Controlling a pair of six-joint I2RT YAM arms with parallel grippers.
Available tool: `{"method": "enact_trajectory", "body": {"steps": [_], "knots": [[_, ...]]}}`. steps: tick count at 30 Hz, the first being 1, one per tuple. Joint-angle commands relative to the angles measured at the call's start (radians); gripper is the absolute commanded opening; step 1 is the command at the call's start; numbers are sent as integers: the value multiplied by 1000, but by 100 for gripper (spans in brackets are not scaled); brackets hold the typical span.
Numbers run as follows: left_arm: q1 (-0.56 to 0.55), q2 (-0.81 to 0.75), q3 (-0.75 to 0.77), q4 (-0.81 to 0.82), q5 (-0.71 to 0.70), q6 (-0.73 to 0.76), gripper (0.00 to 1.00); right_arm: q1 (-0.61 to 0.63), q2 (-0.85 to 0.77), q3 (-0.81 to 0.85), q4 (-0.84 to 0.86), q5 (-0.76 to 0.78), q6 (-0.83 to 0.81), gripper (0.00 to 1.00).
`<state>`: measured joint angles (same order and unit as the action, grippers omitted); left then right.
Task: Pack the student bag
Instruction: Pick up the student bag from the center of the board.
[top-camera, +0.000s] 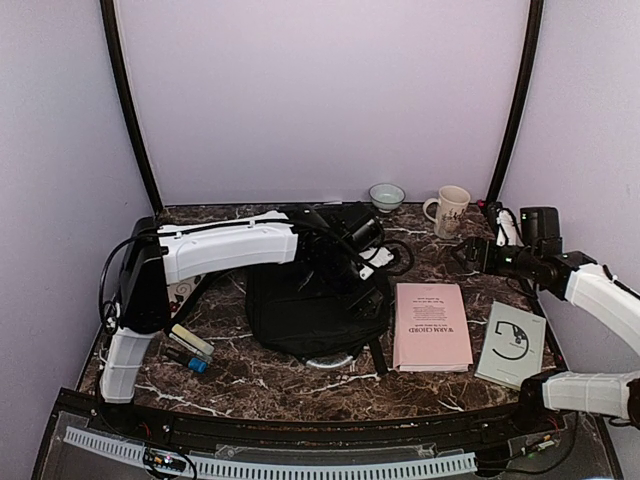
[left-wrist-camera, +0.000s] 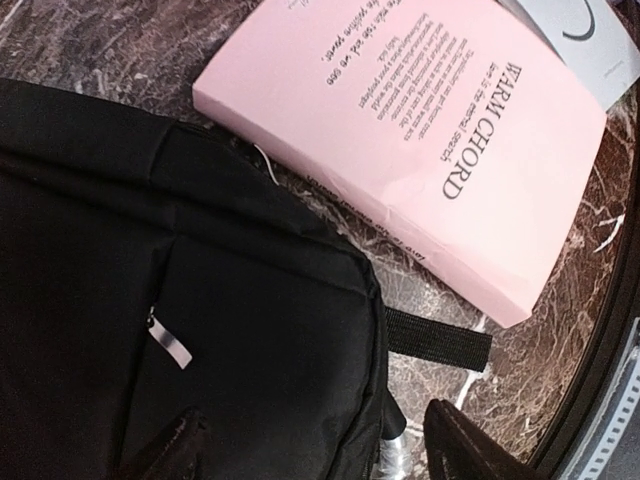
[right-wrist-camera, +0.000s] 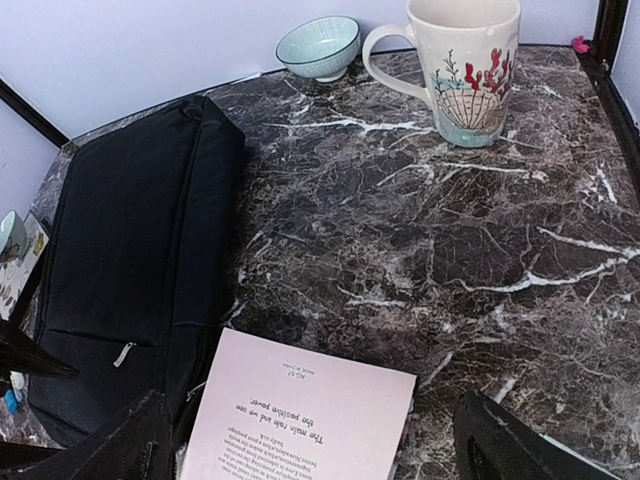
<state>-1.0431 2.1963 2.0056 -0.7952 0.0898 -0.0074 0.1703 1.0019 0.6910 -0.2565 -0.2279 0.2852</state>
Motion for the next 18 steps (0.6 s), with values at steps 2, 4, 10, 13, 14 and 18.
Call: {"method": "enact_trajectory", "body": {"steps": [2, 4, 10, 13, 14, 18], "knots": [[0, 53, 81, -86, 48, 86, 75, 6, -29, -21, -25, 18, -5, 99], [-1, 78, 95, -97, 60, 95, 75, 6, -30, -24, -35, 19, -4, 99], [-18, 131, 110, -125, 34, 122, 74, 6, -33, -34, -52, 26, -3, 99], [-18, 146, 111, -118, -16, 117, 69, 6, -28, -34, -56, 28, -3, 98], [-18, 147, 109, -118, -20, 123, 68, 6, -29, -34, -55, 26, -2, 98], [-20, 156, 97, -124, -75, 148, 61, 7, -27, -37, -56, 26, -4, 98]]}}
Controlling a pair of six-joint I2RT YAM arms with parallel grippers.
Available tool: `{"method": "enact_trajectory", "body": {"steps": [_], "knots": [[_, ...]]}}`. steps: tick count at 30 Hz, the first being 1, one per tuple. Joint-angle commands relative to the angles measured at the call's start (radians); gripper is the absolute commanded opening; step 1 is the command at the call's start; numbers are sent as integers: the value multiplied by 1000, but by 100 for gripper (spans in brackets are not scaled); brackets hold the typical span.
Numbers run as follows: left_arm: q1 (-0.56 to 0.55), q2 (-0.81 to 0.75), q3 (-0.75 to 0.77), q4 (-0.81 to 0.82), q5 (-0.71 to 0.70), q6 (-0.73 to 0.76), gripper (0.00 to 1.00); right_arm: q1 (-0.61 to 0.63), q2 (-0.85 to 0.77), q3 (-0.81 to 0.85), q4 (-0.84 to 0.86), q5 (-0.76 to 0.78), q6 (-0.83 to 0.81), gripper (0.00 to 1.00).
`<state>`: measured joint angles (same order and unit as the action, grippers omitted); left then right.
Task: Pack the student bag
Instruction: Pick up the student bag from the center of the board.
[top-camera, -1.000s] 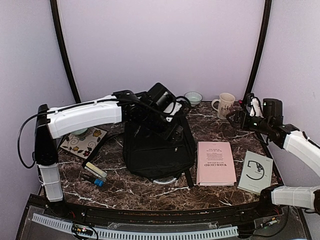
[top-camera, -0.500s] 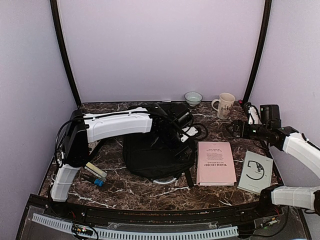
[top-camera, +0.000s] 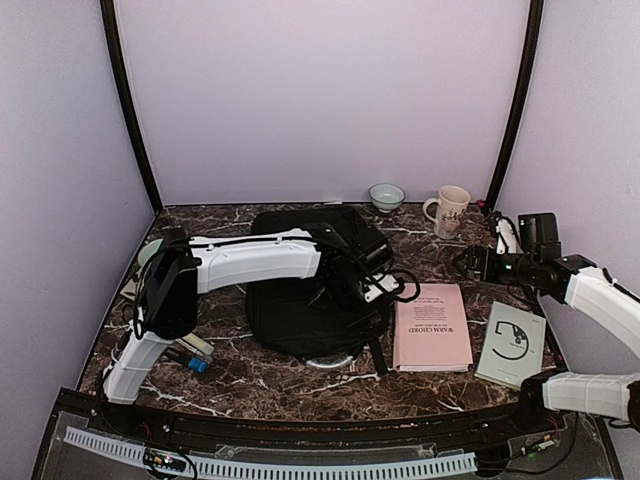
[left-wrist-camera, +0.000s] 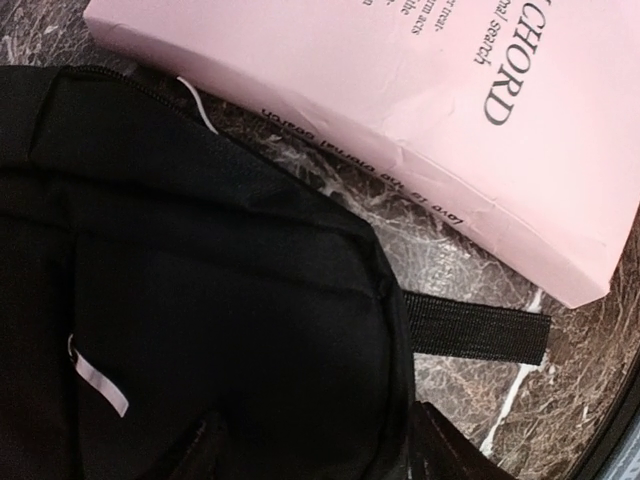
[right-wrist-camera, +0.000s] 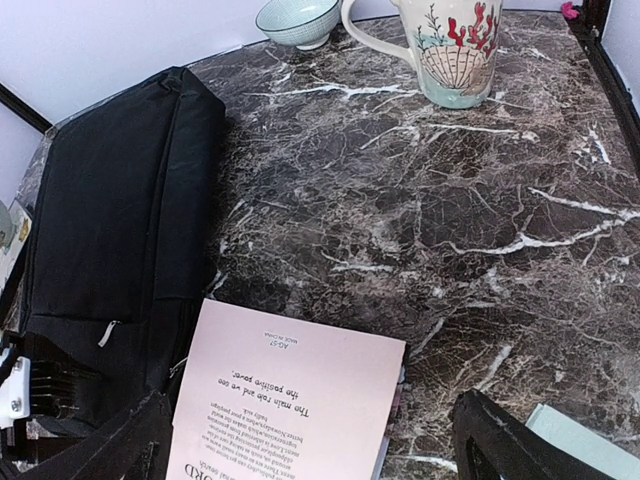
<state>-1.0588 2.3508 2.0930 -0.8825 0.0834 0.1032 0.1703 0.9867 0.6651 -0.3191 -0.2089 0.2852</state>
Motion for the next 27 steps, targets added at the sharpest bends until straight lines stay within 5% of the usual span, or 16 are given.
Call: {"method": "enact_trajectory", "body": {"steps": [1, 7, 13, 27], "knots": [[-3, 2, 6, -36, -86, 40, 58, 7, -11, -10, 7, 7, -5, 98], [-4, 2, 17, -33, -192, 41, 36, 6, -5, -12, 9, 9, -9, 98], [-4, -4, 40, -25, -214, 32, 0, 7, -1, -15, 17, 7, -12, 98], [0, -177, 44, 9, -359, -109, 0, 49, -72, -85, 164, -120, -62, 97]]}}
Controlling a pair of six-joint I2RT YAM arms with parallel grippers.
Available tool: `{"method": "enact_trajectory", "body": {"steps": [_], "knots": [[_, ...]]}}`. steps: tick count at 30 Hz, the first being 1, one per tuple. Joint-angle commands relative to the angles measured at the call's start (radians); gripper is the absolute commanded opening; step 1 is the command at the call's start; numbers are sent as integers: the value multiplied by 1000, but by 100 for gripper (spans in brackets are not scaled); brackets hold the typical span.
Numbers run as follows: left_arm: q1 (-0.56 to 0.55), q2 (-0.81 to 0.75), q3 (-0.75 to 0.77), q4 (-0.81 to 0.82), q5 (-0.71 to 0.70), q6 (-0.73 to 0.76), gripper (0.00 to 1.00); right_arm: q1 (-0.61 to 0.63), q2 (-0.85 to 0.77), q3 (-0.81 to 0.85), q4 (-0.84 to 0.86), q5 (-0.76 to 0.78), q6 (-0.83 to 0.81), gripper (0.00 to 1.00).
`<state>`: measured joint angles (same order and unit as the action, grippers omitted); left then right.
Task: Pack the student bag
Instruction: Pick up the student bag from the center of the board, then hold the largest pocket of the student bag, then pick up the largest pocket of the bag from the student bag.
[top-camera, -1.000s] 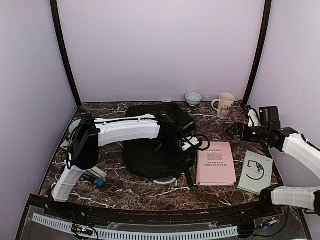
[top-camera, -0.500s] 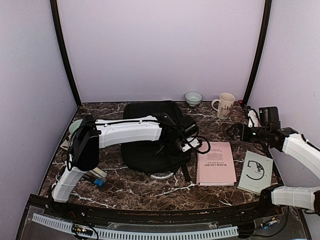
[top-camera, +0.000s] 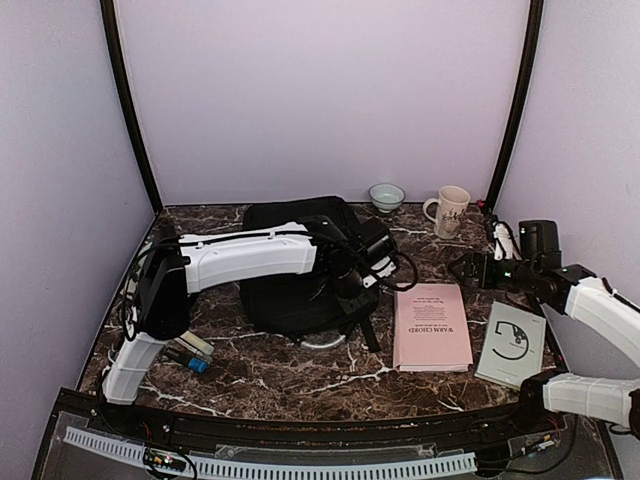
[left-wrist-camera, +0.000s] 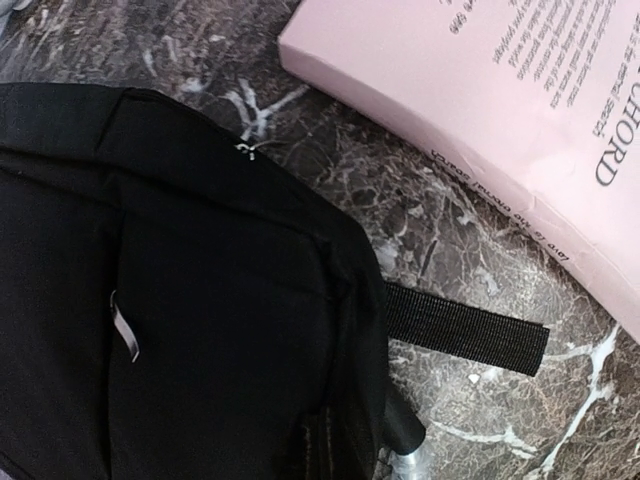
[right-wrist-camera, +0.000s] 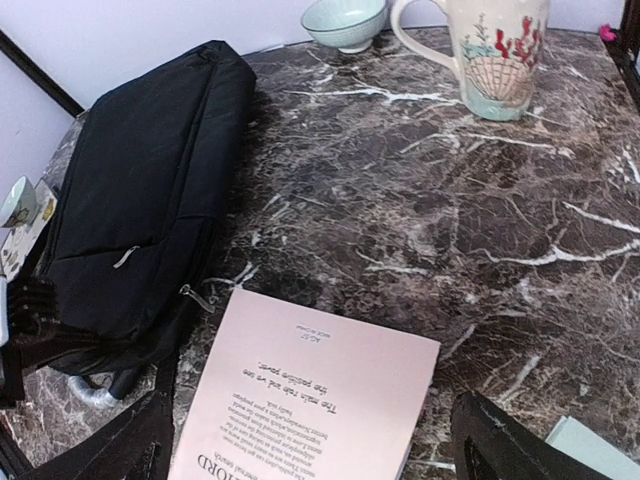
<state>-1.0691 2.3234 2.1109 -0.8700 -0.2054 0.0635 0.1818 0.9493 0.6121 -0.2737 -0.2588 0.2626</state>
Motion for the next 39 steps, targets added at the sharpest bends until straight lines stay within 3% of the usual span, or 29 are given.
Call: {"method": "enact_trajectory", "body": {"steps": [1, 9, 15, 23, 39], "knots": [[11, -160, 23, -3, -69, -79, 0, 57, -40, -39, 143, -81, -54, 97], [20, -247, -32, 2, -54, -138, 0, 245, 31, -91, 342, -144, -277, 97], [26, -360, -169, 66, -28, -158, 0, 299, 197, -51, 394, -168, -457, 89], [28, -486, -336, 143, 38, -176, 0, 329, 343, -22, 560, -222, -530, 79], [28, -568, -415, 179, 44, -227, 0, 433, 542, 95, 681, -248, -560, 57]]}}
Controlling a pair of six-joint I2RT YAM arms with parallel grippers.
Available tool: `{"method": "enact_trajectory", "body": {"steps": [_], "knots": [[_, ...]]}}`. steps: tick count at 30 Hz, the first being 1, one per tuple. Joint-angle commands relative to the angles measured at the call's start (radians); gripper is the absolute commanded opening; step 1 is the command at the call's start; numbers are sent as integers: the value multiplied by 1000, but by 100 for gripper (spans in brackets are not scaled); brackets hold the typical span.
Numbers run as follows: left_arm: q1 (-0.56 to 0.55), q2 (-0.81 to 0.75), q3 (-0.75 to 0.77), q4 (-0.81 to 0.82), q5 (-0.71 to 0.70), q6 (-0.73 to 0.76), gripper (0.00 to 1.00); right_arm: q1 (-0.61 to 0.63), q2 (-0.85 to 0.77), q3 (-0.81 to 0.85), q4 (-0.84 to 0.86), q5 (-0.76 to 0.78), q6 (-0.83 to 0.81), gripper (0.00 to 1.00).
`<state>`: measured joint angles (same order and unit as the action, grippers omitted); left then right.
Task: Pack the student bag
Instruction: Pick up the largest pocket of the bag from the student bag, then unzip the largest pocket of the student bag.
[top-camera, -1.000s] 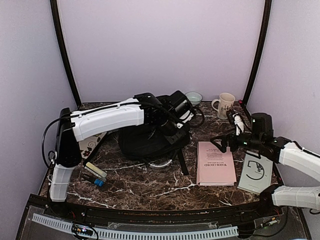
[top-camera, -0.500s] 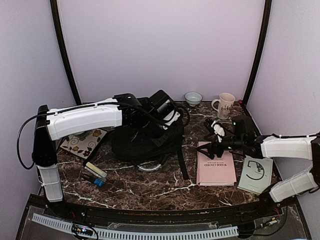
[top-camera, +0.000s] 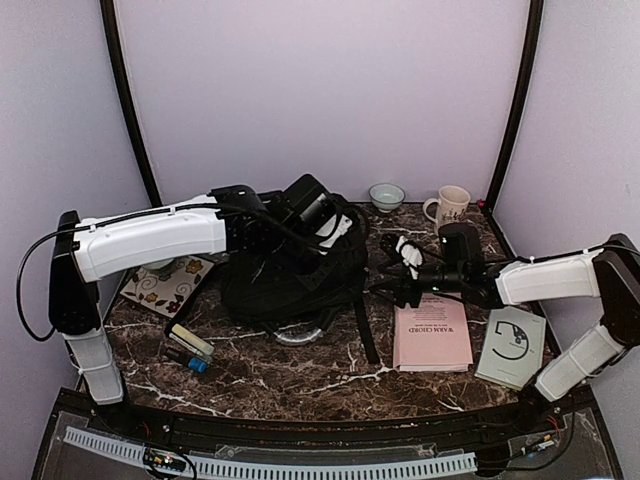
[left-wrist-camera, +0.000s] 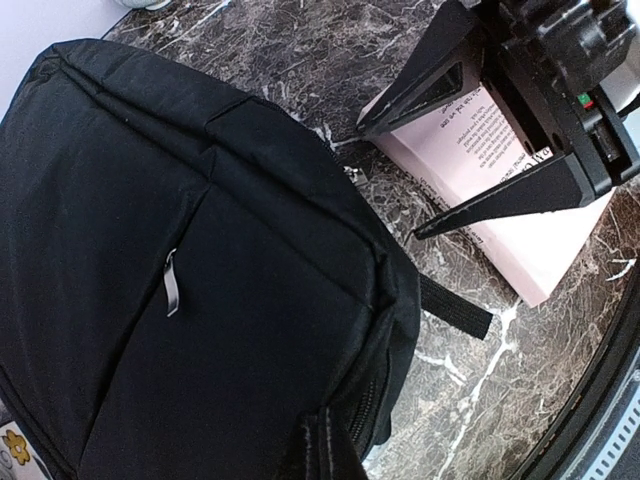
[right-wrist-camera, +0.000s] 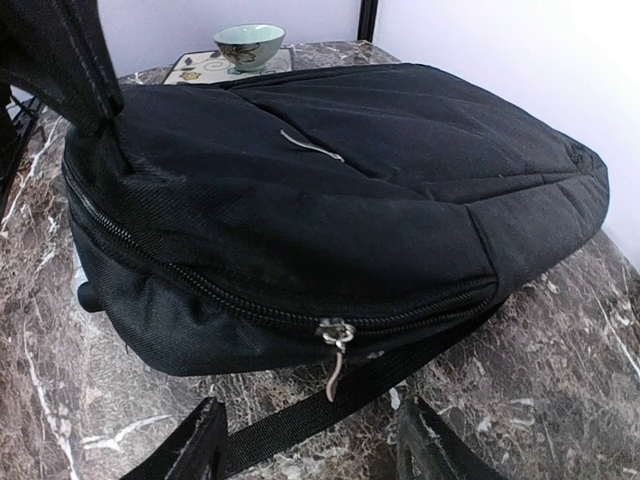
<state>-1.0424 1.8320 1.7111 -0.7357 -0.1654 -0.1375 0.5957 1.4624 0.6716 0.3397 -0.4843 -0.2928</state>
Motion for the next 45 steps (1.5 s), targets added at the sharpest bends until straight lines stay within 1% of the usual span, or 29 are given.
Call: {"method": "enact_trajectory", "body": {"steps": [1, 8, 10, 16, 19, 21, 25, 27, 31, 37, 45], "knots": [[1, -81, -18, 48, 3, -27, 0, 23, 38, 38, 75, -20, -3, 55], [1, -95, -26, 47, 8, -24, 0, 29, 76, 55, 120, -13, 8, 42], [1, -96, -28, 48, 10, -23, 0, 29, 88, 67, 115, -22, 8, 36], [1, -93, -28, 55, 18, -13, 0, 36, 109, 77, 115, -23, 5, 24], [1, -90, -27, 56, 17, -7, 0, 37, 112, 84, 108, -22, 2, 15], [1, -91, -27, 58, 15, -4, 0, 36, 111, 86, 105, -17, 0, 13], [1, -94, -36, 68, 14, -6, 0, 39, 104, 89, 104, 14, -1, 0], [2, -96, -46, 75, 8, -16, 0, 39, 97, 94, 92, 13, 3, 0], [13, -73, -29, 51, -46, -72, 0, 48, 57, 122, -13, 14, 3, 0], [19, -26, -3, 52, -68, -113, 0, 73, -50, 85, -84, 29, 32, 0], [26, 78, 122, 30, -63, -168, 0, 120, -115, 92, -237, 21, 39, 0]]}}
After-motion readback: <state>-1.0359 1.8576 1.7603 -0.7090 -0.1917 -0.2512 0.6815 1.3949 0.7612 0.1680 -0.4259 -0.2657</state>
